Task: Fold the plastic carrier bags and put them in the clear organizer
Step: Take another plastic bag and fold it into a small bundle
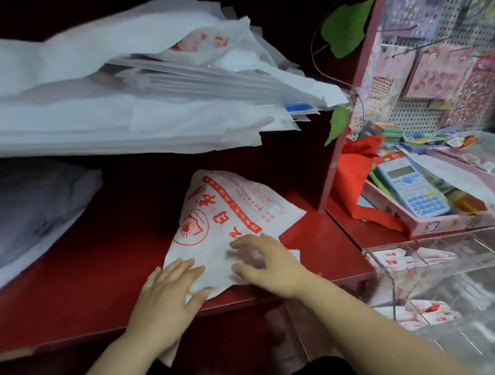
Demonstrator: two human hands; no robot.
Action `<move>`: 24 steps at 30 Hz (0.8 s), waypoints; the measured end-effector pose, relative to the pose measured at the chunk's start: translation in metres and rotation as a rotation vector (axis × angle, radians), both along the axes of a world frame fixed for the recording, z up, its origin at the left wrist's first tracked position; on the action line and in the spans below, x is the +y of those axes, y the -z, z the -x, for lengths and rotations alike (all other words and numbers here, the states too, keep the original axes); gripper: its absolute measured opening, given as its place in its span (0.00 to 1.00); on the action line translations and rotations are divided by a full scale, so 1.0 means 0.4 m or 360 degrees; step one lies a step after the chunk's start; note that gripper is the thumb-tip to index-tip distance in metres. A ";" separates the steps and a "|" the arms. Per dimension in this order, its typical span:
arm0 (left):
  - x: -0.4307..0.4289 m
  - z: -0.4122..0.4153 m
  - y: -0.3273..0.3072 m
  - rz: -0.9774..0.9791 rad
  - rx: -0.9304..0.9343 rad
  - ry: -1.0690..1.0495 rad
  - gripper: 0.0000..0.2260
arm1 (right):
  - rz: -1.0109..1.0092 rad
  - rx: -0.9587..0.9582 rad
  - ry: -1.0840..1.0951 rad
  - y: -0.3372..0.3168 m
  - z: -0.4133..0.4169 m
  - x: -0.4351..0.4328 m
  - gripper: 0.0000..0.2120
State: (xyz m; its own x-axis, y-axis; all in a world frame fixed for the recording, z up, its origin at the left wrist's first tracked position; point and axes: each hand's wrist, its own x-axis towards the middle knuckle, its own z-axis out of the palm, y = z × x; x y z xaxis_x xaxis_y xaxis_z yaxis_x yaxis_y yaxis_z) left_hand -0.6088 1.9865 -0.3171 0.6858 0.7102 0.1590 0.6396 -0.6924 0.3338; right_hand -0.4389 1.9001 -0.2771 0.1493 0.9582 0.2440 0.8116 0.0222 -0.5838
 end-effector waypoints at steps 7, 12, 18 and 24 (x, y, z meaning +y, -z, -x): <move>0.057 0.014 -0.027 0.0026 0.0189 0.0095 0.18 | 0.0052 -0.0464 0.0349 -0.006 -0.206 -0.054 0.19; 0.122 0.058 -0.018 0.0085 0.0033 0.0067 0.19 | -0.0101 -0.0426 0.0131 0.005 -0.145 -0.062 0.18; 0.178 0.079 -0.018 0.0356 -0.0301 0.0165 0.20 | -0.0140 -0.0701 -0.0023 0.039 -0.121 -0.033 0.18; 0.186 0.089 -0.078 0.0551 -0.0249 0.0133 0.23 | 0.0306 -0.0582 0.0200 0.046 -0.183 -0.004 0.18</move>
